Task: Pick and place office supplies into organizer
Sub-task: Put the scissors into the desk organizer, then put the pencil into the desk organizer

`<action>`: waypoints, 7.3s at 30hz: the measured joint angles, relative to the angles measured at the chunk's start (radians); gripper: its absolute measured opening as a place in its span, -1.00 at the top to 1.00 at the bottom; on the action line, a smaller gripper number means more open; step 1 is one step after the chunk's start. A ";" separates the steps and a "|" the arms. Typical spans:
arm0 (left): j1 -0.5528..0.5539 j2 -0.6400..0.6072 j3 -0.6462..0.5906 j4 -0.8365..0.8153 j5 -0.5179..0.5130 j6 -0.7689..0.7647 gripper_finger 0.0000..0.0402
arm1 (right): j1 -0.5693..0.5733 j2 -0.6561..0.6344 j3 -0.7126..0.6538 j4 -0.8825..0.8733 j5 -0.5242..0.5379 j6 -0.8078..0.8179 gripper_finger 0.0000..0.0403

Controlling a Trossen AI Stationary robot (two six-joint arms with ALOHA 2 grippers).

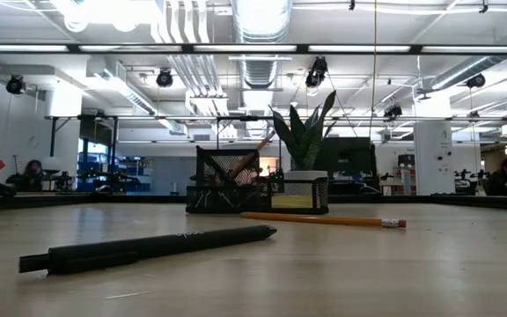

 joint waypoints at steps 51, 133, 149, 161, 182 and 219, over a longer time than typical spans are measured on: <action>0.428 0.794 0.626 -0.747 0.379 0.533 0.92 | 0.306 -0.113 -0.076 -1.134 0.500 0.759 0.40; 0.294 0.408 0.058 -0.560 0.481 -0.314 0.06 | 0.275 -0.112 -1.086 0.018 0.168 0.445 0.48; 0.294 0.387 0.058 -0.557 0.481 -0.306 0.06 | 0.327 0.003 -0.943 -0.006 0.134 0.444 0.48; 0.294 0.386 0.057 -0.558 0.481 -0.306 0.06 | 0.379 0.042 -0.719 -0.207 0.261 0.313 0.48; 0.294 0.398 0.057 -0.541 0.481 -0.296 0.06 | 0.271 -0.076 -0.796 -0.384 0.298 0.365 0.48; 0.294 0.394 0.043 -0.544 0.481 -0.270 0.06 | 0.320 0.033 -0.912 -0.127 0.283 0.455 0.60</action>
